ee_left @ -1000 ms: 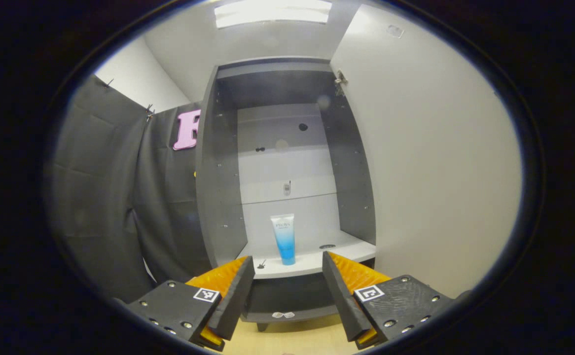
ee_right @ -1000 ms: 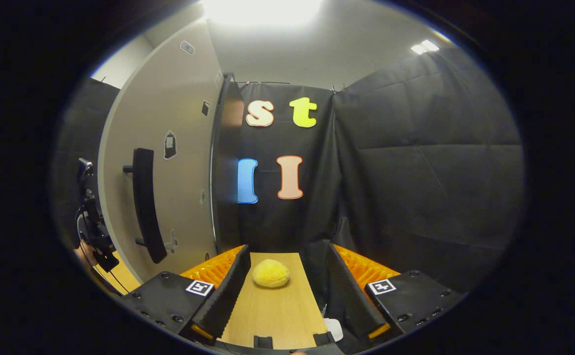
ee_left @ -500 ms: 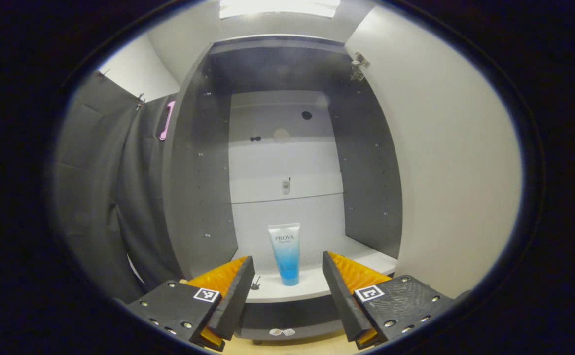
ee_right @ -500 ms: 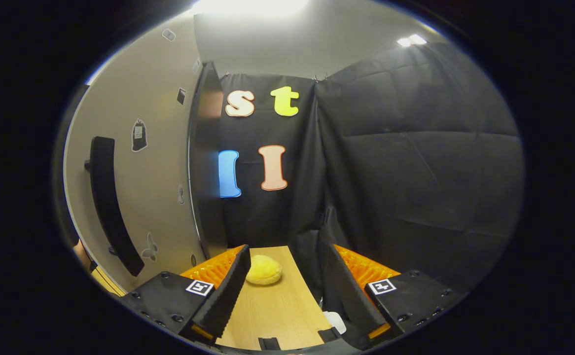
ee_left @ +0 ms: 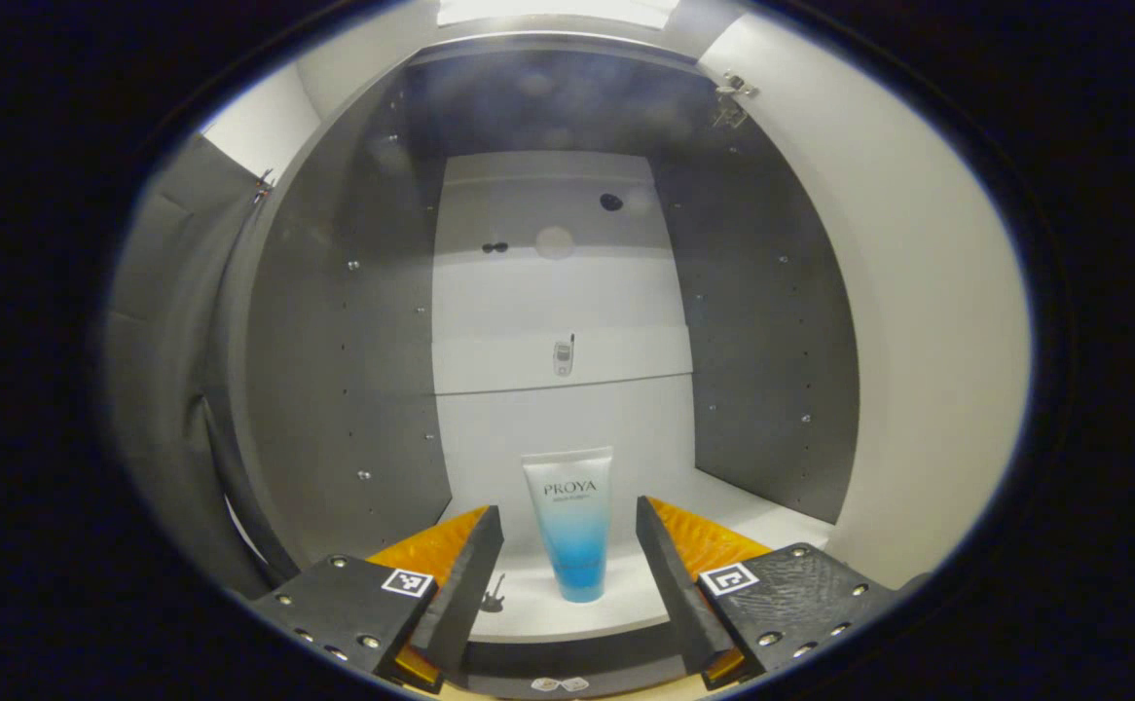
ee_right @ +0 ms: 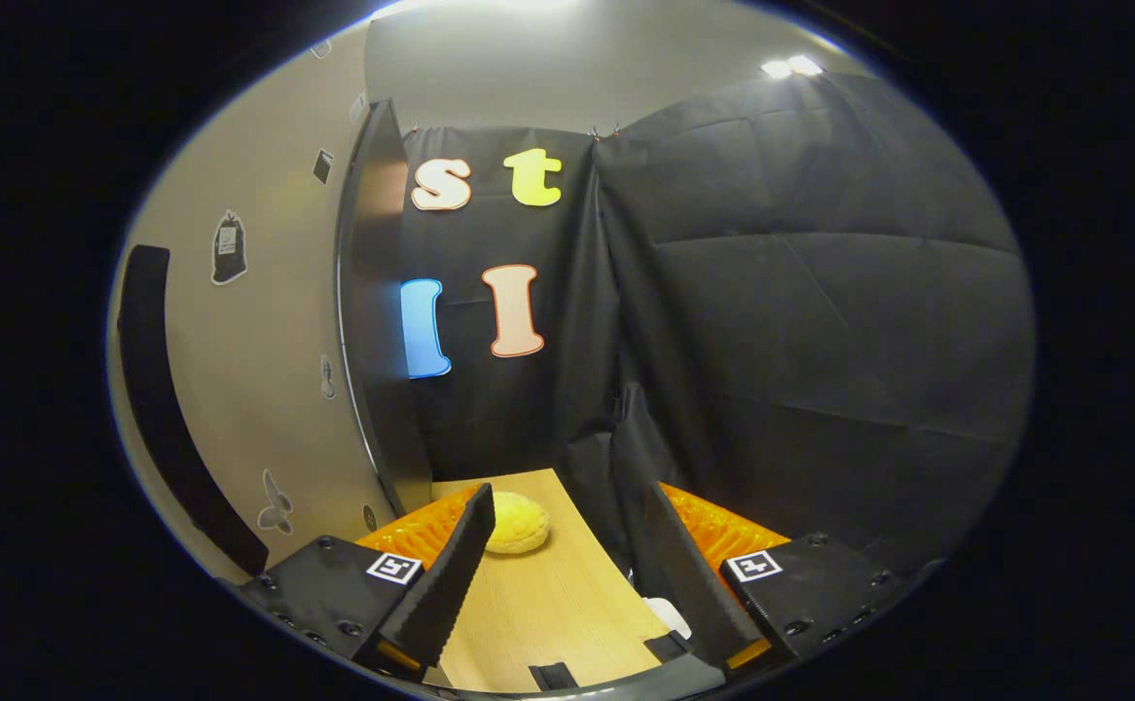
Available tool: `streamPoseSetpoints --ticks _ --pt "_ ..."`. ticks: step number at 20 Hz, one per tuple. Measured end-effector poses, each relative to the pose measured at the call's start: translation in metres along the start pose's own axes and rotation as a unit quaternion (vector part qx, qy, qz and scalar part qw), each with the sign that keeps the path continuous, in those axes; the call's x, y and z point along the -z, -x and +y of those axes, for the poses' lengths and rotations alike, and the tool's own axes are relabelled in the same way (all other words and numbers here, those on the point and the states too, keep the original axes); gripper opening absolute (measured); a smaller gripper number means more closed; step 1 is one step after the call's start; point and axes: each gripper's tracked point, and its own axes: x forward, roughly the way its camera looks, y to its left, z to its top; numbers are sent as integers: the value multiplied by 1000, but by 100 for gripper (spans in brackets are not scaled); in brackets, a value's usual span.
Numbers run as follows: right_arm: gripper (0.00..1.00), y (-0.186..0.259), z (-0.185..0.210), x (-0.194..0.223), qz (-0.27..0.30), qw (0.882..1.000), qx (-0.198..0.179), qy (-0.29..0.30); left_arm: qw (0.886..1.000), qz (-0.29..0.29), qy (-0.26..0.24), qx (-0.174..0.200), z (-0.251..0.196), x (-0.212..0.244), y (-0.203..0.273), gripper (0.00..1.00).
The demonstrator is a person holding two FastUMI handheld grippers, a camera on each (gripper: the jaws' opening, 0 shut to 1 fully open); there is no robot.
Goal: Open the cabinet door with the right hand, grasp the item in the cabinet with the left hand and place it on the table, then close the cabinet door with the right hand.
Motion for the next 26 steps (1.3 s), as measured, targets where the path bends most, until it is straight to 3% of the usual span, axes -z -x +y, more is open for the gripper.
streamPoseSetpoints --ticks 6,8,9,11,12,14,16,17,18,21,22,23,26 --pt "98 -6 5 7 15 1000 7 -6 1000 14 10 9 -3 11 -11 81" --pt "98 -8 7 7 17 1000 4 -6 1000 20 16 13 -6 15 -12 62" --pt "98 -8 7 8 18 1000 4 -5 1000 20 17 13 -6 15 -10 62" --pt "98 -8 7 8 18 1000 2 -4 1000 21 17 13 -7 16 -12 49" --pt "93 -7 6 8 18 1000 0 -5 1000 21 17 12 -6 16 -11 50" --pt "98 -7 5 7 17 1000 -4 -5 999 23 22 13 -6 15 -8 50" --pt "93 -7 5 7 14 1000 -10 -5 999 18 32 15 -9 12 -4 49" --pt "98 -7 6 6 13 1000 -14 -7 999 14 31 11 -7 11 -2 48" --pt "93 -7 6 6 13 1000 -19 -8 1000 10 28 7 -5 9 0 48" --pt "93 -8 6 7 10 999 -31 -9 1000 3 25 -2 -2 3 5 48" --pt "98 -8 6 6 9 999 -36 -10 1000 1 24 -5 -2 1 7 48" --pt "93 -9 6 6 8 999 -42 -12 1000 -2 23 -10 -1 -1 8 49" --pt "93 -11 8 5 5 998 -63 -20 1000 -10 13 -24 2 -9 16 48"
